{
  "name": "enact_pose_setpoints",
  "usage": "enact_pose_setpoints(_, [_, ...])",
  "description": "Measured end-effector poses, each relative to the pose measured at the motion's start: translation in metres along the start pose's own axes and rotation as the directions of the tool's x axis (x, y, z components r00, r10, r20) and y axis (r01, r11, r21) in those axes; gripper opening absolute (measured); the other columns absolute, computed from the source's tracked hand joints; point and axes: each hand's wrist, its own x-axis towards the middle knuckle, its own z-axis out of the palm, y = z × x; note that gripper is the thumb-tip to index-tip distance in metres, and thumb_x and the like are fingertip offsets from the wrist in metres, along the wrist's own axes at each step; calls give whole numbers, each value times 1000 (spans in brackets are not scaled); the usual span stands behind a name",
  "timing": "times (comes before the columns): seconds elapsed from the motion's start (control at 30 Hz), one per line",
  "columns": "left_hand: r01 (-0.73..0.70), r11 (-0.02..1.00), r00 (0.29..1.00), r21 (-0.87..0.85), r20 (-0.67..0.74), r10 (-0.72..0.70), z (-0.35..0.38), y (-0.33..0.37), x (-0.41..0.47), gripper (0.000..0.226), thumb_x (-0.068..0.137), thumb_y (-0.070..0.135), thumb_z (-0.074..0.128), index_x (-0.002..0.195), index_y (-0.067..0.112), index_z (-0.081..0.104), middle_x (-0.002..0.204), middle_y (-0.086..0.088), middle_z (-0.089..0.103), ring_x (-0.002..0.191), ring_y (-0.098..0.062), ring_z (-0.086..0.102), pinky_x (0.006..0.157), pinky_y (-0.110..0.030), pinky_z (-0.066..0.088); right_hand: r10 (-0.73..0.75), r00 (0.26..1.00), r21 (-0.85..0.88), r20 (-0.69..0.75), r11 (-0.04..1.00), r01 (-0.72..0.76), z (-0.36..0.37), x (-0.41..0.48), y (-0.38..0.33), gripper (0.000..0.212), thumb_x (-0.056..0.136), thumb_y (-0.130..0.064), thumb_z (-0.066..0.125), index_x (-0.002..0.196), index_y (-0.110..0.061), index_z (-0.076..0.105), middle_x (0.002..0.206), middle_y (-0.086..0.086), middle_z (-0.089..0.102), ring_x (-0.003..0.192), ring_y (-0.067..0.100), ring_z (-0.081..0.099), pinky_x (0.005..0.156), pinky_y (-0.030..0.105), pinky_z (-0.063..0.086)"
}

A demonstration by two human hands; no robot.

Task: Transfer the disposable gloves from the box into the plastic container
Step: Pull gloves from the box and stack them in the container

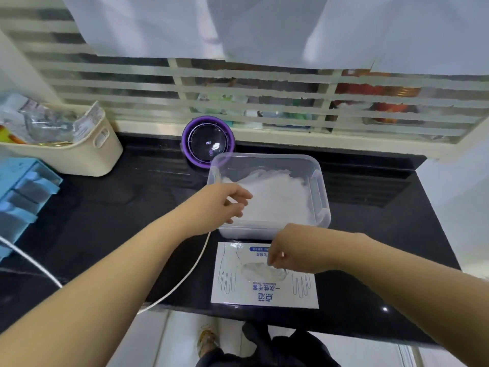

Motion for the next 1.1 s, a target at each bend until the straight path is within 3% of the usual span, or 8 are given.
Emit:
enact_pose_setpoints(0.17, [-30, 988, 998, 150, 52, 22, 22, -14, -38, 14, 95, 26, 56, 98, 36, 65, 94, 18, 65, 85, 0, 62, 76, -13, 49, 19, 996, -312, 82, 950, 7, 50, 16, 8, 34, 95, -6, 42, 127, -10, 53, 127, 8, 51, 109, 28, 53, 82, 33, 44])
enact_pose_setpoints(0.27, [-108, 930, 973, 351, 227, 27, 51, -31, -48, 26, 96, 33, 55, 121, 35, 62, 125, 15, 54, 115, -2, 49, 98, -21, 41, 17, 999, -362, 49, 932, 1, 62, 15, 4, 34, 97, -8, 38, 129, -9, 50, 129, 10, 49, 114, 29, 46, 85, 38, 43])
enact_pose_setpoints(0.37, [-194, 833, 945, 518, 327, 17, 77, -47, -52, 46, 93, 37, 57, 138, 34, 49, 155, 6, 21, 142, -15, 16, 116, -31, 21, 34, 998, -290, 46, 957, -20, 68, 13, 2, 36, 98, -12, 40, 133, -9, 44, 136, 8, 43, 114, 26, 44, 87, 37, 41])
enact_pose_setpoints(0.53, [-202, 815, 945, 542, 326, 17, 89, -60, -51, 55, 91, 35, 60, 143, 32, 43, 158, 4, 5, 145, -19, 3, 117, -33, 24, 62, 992, -224, 107, 974, -36, 73, 19, 5, 49, 95, -12, 48, 141, -9, 33, 142, 8, 36, 117, 28, 49, 95, 37, 42])
enact_pose_setpoints(0.67, [-220, 798, 940, 561, 342, 19, 89, -60, -50, 59, 92, 36, 58, 146, 27, 38, 158, 5, 1, 145, -18, -1, 115, -31, 24, -36, 999, -249, 24, 968, 41, 75, 22, 18, 41, 95, -10, 47, 135, -17, 45, 136, 2, 46, 117, 25, 52, 96, 36, 44])
enact_pose_setpoints(0.77, [-215, 788, 940, 576, 341, 6, 90, -59, -49, 62, 92, 36, 58, 147, 23, 35, 158, 4, -1, 145, -21, 0, 116, -33, 25, -134, 989, -296, -58, 949, 111, 71, 26, 25, 43, 96, -13, 48, 136, -30, 46, 131, -2, 47, 109, 26, 57, 90, 34, 49])
enact_pose_setpoints(0.93, [-199, 817, 949, 541, 316, 22, 91, -59, -51, 69, 92, 32, 61, 150, 27, 25, 158, 5, 2, 145, -21, 5, 113, -30, 29, -228, 974, -380, -6, 901, 208, 70, 42, 23, 51, 100, -21, 44, 144, -41, 28, 130, 3, 40, 101, 30, 55, 79, 35, 49])
enact_pose_setpoints(1.1, [-155, 867, 959, 473, 285, 16, 93, -56, -55, 74, 91, 26, 63, 152, 27, 21, 159, 8, 4, 145, -16, 10, 112, -26, 28, -213, 974, -424, -77, 891, 162, 75, 59, 24, 37, 99, -33, 40, 135, -25, 44, 110, 4, 47, 82, 26, 49, 64, 34, 38])
